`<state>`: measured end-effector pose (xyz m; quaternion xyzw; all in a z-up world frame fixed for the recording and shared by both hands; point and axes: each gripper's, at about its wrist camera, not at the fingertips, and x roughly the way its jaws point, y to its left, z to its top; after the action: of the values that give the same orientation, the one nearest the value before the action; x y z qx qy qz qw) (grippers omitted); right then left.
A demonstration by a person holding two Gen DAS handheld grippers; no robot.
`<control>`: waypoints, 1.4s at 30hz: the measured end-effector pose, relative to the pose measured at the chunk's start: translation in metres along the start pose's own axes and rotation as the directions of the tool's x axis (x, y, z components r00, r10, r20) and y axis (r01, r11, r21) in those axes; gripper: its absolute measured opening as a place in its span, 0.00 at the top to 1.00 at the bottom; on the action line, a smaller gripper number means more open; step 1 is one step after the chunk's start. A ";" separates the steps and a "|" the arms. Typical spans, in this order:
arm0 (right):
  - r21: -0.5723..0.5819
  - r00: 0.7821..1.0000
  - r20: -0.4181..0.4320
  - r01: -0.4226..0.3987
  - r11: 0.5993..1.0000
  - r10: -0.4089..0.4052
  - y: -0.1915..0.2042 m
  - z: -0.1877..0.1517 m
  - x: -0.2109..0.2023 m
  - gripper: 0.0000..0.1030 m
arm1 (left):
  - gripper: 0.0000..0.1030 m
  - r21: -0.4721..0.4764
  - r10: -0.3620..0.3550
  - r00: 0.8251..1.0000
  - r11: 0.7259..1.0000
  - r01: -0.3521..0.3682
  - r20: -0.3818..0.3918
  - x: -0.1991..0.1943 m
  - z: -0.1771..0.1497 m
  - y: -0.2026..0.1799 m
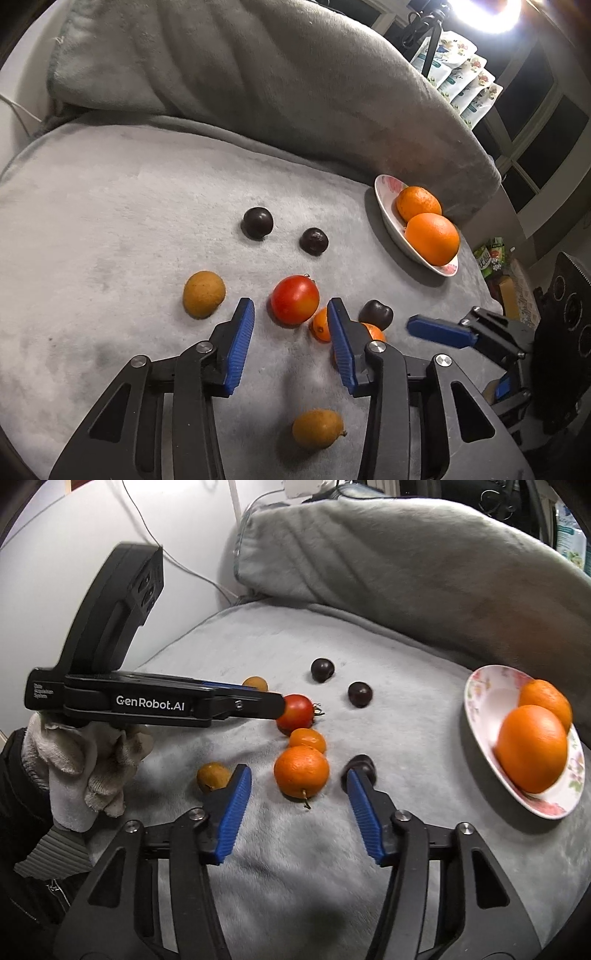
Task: Organize fruits
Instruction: 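Grasp the small tangerine with the right gripper while the left gripper grasps the red tomato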
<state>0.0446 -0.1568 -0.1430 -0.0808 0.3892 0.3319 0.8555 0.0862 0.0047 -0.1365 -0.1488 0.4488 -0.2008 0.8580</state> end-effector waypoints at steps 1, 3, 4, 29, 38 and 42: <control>-0.003 1.000 -0.004 0.000 1.000 0.000 0.000 0.000 0.003 0.46 | 0.62 -0.001 -0.003 1.000 1.000 0.003 -0.004 0.001 0.001 0.000; -0.010 1.000 -0.012 0.000 1.000 0.000 0.002 0.000 0.010 0.47 | 0.62 -0.001 -0.008 1.000 1.000 0.008 -0.010 0.004 0.002 0.000; -0.012 1.000 -0.014 -0.002 1.000 0.002 0.001 0.001 0.012 0.47 | 0.62 -0.003 -0.008 1.000 1.000 0.008 -0.012 0.004 0.003 0.000; -0.026 0.998 -0.049 0.030 0.999 -0.031 0.000 0.007 0.045 0.62 | 0.71 0.030 0.014 0.999 0.999 -0.013 -0.045 0.024 0.008 -0.004; -0.015 1.000 -0.014 0.018 1.000 -0.019 0.000 0.004 0.027 0.63 | 0.71 0.021 0.012 1.000 1.000 -0.011 -0.028 0.017 0.008 -0.004; -0.006 1.000 0.000 0.016 1.000 -0.016 -0.001 0.002 0.018 0.63 | 0.71 0.016 0.010 1.000 1.000 -0.010 -0.019 0.014 0.009 -0.006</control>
<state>0.0551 -0.1474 -0.1549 -0.0863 0.3875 0.3261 0.8580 0.0998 -0.0063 -0.1390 -0.1375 0.4560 -0.2014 0.8559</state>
